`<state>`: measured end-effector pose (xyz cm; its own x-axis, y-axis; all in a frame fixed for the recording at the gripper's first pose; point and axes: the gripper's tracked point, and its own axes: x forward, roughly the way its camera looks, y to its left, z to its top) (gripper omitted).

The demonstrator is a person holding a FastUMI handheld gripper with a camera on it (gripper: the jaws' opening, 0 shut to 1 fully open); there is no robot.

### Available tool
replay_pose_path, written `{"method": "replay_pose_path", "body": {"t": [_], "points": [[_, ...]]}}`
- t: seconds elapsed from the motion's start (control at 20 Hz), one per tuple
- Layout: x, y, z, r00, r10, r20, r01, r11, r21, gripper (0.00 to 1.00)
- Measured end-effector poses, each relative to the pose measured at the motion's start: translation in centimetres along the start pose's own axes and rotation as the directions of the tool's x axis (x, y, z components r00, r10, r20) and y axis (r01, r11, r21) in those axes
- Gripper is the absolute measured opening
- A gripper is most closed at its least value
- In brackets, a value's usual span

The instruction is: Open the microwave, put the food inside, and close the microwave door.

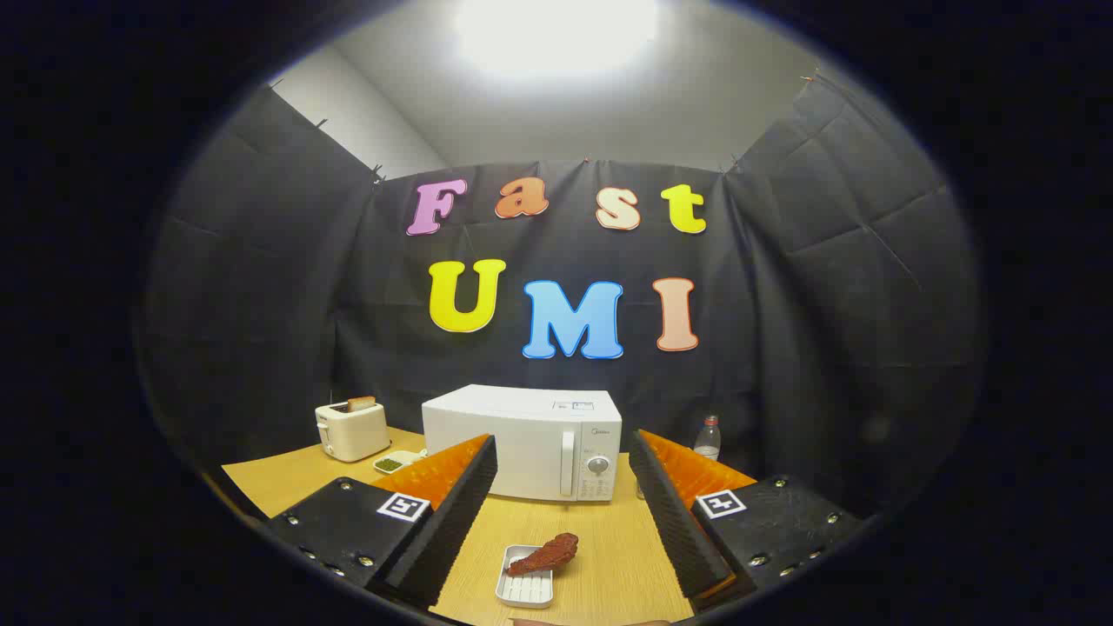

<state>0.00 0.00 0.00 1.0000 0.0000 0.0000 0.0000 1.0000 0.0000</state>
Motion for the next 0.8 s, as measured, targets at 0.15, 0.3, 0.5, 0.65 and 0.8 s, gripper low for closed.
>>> {"method": "replay_pose_path", "body": {"t": [0.15, 0.3, 0.5, 0.65, 0.8], "points": [[-0.19, 0.21, 0.10, 1.000, 0.006, 0.002, -0.006, 1.000, 0.000, 0.96], [-0.31, 0.03, 0.06, 1.000, 0.002, 0.003, -0.002, 1.000, -0.005, 0.96], [-0.21, -0.04, 0.01, 1.000, -0.001, 0.002, 0.001, 1.000, -0.004, 0.96], [-0.26, 0.11, 0.08, 1.000, 0.001, 0.003, -0.001, 1.000, -0.009, 0.96], [-0.16, 0.29, -0.07, 1.000, 0.003, 0.001, -0.003, 1.000, -0.011, 0.96]]}}
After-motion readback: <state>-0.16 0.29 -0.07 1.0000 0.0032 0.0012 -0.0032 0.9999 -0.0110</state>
